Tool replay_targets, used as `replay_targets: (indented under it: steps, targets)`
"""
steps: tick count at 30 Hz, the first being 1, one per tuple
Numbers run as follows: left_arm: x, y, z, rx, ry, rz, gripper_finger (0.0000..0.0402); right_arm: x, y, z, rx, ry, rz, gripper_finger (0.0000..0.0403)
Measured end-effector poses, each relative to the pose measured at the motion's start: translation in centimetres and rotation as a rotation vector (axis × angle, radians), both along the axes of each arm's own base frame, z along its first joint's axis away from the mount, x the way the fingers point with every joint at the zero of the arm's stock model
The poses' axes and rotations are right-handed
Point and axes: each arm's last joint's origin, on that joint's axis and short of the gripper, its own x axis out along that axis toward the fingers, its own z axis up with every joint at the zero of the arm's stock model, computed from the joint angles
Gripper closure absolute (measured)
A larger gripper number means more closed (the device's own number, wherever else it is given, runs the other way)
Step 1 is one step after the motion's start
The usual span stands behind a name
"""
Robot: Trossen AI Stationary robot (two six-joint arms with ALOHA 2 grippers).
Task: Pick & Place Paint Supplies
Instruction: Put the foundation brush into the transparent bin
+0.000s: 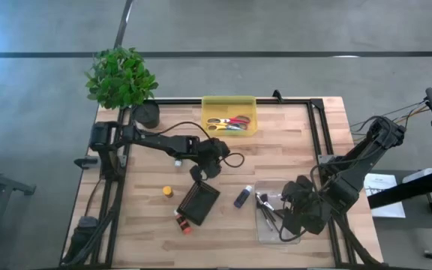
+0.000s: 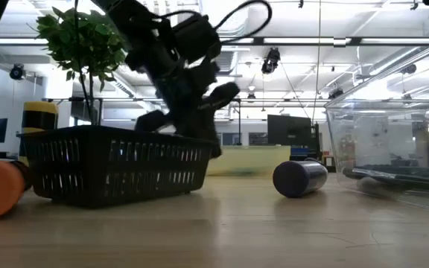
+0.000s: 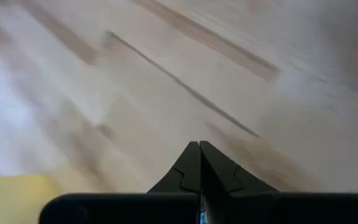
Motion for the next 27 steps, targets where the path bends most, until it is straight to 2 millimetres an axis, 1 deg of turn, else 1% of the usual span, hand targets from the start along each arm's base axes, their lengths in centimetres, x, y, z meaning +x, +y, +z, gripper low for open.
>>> replay_targets:
  steps: [5, 8, 10, 13, 14, 17, 22, 27]
  targets:
    - [1.3, 0.0, 2.3, 0.002, -0.117, -0.005, 0.04, 0.0, -0.2, -0.3, -0.049, -0.009, 0.012, 0.0182]
    - [2.4, -0.5, 4.5, -0.014, -0.237, -0.036, 0.0401, -0.3, -0.5, -0.6, -0.095, 0.01, -0.002, 0.0182]
    - [3.2, -1.1, 6.5, -0.047, -0.35, -0.073, 0.0401, -0.6, -0.9, -0.7, -0.132, 0.032, -0.04, 0.0182]
    - [4.1, -2.5, 8.9, -0.104, -0.474, -0.139, 0.0401, -1.2, -1.6, -0.9, -0.196, 0.066, -0.106, 0.0182]
    - [4.3, -3.0, 9.3, -0.118, -0.491, -0.166, 0.0401, -1.4, -1.9, -1.0, -0.219, 0.072, -0.124, 0.0182]
    - [4.9, -5.0, 10.1, -0.13, -0.563, -0.259, 0.0401, -1.7, -2.4, -1.0, -0.279, 0.071, -0.16, 0.0182]
    - [5.5, -8.2, 10.5, -0.163, -0.636, -0.372, 0.0401, -1.8, -2.9, -0.8, -0.382, 0.016, -0.185, 0.0182]
    - [6.7, -9.9, 10.6, -0.193, -0.707, -0.446, 0.0401, -1.4, -3.4, -0.6, -0.462, -0.059, -0.211, 0.0182]
